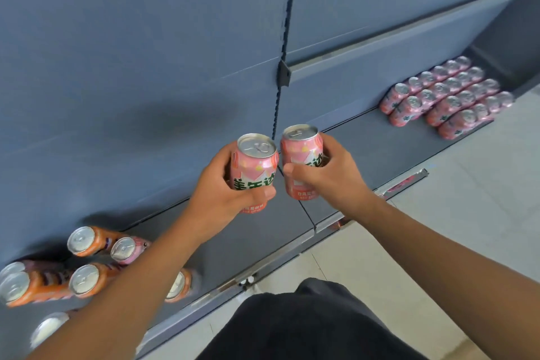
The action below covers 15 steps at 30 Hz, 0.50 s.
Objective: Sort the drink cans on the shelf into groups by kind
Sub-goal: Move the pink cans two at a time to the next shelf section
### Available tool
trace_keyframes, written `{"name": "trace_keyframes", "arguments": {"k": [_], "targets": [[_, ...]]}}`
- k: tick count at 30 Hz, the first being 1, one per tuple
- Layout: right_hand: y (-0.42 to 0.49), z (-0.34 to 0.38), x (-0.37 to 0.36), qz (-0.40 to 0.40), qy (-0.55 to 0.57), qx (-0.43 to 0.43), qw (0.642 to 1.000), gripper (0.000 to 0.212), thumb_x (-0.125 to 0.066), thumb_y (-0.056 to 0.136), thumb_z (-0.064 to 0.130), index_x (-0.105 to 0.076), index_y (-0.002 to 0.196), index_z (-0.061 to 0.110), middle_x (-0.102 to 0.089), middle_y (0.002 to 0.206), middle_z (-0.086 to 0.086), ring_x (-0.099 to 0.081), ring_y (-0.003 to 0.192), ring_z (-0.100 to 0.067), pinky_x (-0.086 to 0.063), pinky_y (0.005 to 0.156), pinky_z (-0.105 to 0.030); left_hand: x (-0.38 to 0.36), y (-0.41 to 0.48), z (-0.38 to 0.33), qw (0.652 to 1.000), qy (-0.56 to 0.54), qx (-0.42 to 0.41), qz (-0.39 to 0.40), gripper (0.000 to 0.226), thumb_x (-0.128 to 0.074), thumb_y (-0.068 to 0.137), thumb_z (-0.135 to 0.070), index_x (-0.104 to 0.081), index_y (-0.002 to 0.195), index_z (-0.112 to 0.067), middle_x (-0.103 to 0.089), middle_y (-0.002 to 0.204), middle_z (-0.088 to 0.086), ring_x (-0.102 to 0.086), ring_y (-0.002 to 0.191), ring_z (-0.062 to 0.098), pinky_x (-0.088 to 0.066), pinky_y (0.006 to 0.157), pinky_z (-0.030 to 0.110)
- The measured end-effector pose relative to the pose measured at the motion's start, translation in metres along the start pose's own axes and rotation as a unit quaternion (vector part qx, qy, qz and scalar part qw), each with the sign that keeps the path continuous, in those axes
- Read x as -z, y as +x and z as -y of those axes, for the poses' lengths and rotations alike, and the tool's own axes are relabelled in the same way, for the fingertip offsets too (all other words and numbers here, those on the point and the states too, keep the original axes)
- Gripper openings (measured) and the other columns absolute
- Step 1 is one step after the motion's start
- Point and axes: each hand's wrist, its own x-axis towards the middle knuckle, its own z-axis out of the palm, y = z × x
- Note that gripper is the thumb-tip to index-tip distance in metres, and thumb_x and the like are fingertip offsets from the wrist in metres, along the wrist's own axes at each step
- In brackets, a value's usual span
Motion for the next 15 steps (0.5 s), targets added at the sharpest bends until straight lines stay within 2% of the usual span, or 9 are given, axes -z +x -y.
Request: {"name": "trace_keyframes", "arguments": {"k": [6,8,11,15], "targets": [[-0.032,-0.004,0.082,-0.047,0.028,0.042,0.998,0.044,-0.085,0.077,0.021,-0.062,0.114,0.021,-0.073,0.097,0.004,-0.070,0.087,-0.008,-0.054,0.072,-0.018,-0.084,-0.003,-0.024,0.999,0.015,-0.032,0.011,0.073,-0.087,0.053,-0.032,-0.060,0.121,-0.031,-0.072,0.105,-0.011,-0.069,0.092,0.007,-0.054,0.072,0.020],[-0.044,-0.009,0.113,-0.064,0.039,0.049,0.996,0.045,-0.084,0.078,0.025,-0.060,0.115,0.021,-0.072,0.098,0.005,-0.070,0.087,-0.008,-0.055,0.072,-0.019,-0.118,-0.004,-0.029,0.999,0.019,-0.040,0.011,0.072,-0.089,0.055,-0.026,-0.060,0.121,-0.030,-0.072,0.105,-0.011,-0.069,0.092,0.006,-0.054,0.073,0.020],[-0.063,-0.020,0.162,-0.083,0.062,0.049,0.993,0.056,-0.083,0.075,0.035,-0.054,0.121,0.020,-0.070,0.104,0.003,-0.070,0.091,-0.009,-0.057,0.073,-0.021,-0.173,-0.005,-0.036,0.998,0.026,-0.047,0.017,0.066,-0.086,0.059,-0.017,-0.061,0.119,-0.031,-0.073,0.105,-0.011,-0.070,0.092,0.006,-0.054,0.073,0.019],[-0.091,-0.031,0.227,-0.108,0.078,0.047,0.990,0.063,-0.078,0.069,0.046,-0.052,0.122,0.023,-0.068,0.103,0.006,-0.069,0.089,-0.003,-0.055,0.069,-0.017,-0.243,-0.002,-0.042,0.997,0.031,-0.054,0.039,0.076,-0.090,0.054,-0.030,-0.060,0.124,-0.028,-0.072,0.110,-0.006,-0.070,0.096,0.009,-0.056,0.074,0.022]]}}
